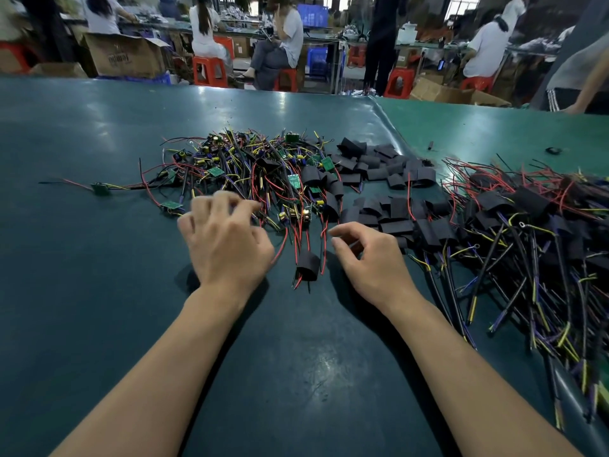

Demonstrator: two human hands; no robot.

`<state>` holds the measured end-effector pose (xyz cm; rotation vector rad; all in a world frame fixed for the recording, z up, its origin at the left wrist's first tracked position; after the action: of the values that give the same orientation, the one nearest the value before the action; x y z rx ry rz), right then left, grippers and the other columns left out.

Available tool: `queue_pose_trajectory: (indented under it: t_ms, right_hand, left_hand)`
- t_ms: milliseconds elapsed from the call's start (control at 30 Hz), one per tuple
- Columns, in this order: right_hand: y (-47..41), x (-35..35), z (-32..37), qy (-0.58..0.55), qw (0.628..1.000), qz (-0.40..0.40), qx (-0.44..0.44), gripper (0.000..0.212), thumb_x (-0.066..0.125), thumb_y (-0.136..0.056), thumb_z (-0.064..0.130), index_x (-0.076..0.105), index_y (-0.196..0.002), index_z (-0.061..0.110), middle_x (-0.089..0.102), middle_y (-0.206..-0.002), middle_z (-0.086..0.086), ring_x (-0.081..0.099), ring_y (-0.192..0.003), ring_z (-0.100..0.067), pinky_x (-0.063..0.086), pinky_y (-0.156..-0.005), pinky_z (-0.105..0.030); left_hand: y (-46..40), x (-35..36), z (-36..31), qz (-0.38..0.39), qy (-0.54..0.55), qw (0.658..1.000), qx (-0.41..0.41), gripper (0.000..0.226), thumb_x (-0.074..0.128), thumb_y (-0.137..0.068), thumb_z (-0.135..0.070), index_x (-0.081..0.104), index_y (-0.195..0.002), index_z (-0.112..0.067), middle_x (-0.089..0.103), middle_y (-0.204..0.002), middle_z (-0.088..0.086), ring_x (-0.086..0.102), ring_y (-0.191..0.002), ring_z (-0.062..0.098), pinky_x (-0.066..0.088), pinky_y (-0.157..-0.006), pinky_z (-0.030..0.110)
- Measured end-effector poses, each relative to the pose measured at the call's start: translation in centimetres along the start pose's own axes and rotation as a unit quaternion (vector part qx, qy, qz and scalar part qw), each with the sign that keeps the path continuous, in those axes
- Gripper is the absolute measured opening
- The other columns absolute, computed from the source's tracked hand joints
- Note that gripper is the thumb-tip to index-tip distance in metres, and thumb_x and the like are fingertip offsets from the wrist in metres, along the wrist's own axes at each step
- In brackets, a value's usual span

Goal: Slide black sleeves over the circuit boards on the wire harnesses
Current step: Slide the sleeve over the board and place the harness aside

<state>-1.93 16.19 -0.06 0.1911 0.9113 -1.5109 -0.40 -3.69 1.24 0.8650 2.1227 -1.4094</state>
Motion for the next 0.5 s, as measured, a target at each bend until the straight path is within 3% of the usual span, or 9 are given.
queue_pose_trajectory:
  t_ms: [100,267,400,500]
  right_hand:
    - [-0.2,0.0,-0.1,0.002,1.000,-0.014,-0.003,0.011,0.064,-0.092,0.017,0.074,-0.098,0.016,0.067,-0.082,0.010,0.062,-0.072,-0.010,0.048,-0.071,-0.022]
    - [-0.3,0.0,0.0,0.006,0.999,-0.025,-0.021,0.011,0.064,-0.093,0.016,0.074,-0.096,0.014,0.070,-0.082,0.007,0.063,-0.072,-0.009,0.048,-0.069,-0.020]
    - [-0.3,0.0,0.0,0.003,1.000,-0.021,-0.014,0.012,0.063,-0.093,0.017,0.074,-0.096,0.015,0.069,-0.080,0.008,0.063,-0.071,-0.008,0.050,-0.069,-0.021]
    - [-0.3,0.0,0.1,0.006,1.000,-0.014,-0.008,0.013,0.062,-0.094,0.017,0.074,-0.097,0.014,0.071,-0.082,0.005,0.064,-0.072,-0.010,0.051,-0.070,-0.025]
  left_hand:
    - [0.6,0.2,-1.5,0.003,0.068,0.987,0.147,0.020,0.062,-0.076,-0.020,0.077,-0.090,-0.020,0.069,-0.096,-0.005,0.055,-0.100,0.028,0.036,-0.089,0.042]
    - [1.1,1.5,-1.3,0.236,0.103,0.951,0.174,0.025,0.057,-0.093,-0.032,0.077,-0.102,-0.019,0.070,-0.105,-0.005,0.056,-0.101,0.027,0.045,-0.087,0.044]
    - [1.2,1.6,-1.4,0.211,0.073,0.964,0.141,0.046,0.042,-0.093,-0.052,0.078,-0.089,-0.024,0.070,-0.100,-0.011,0.055,-0.100,0.024,0.042,-0.085,0.042]
    - [1.0,1.7,-0.9,0.157,0.031,0.981,0.106,0.044,0.054,-0.090,-0.059,0.077,-0.075,-0.024,0.070,-0.090,-0.009,0.054,-0.094,0.024,0.041,-0.079,0.039]
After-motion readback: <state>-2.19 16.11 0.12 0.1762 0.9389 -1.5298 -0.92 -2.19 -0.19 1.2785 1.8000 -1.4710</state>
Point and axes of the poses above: each hand's wrist, its own y-axis away from the middle knuckle, its own x-axis out of the palm, z = x × y, the point moved 1 cm from there along -y, towards the middle knuckle
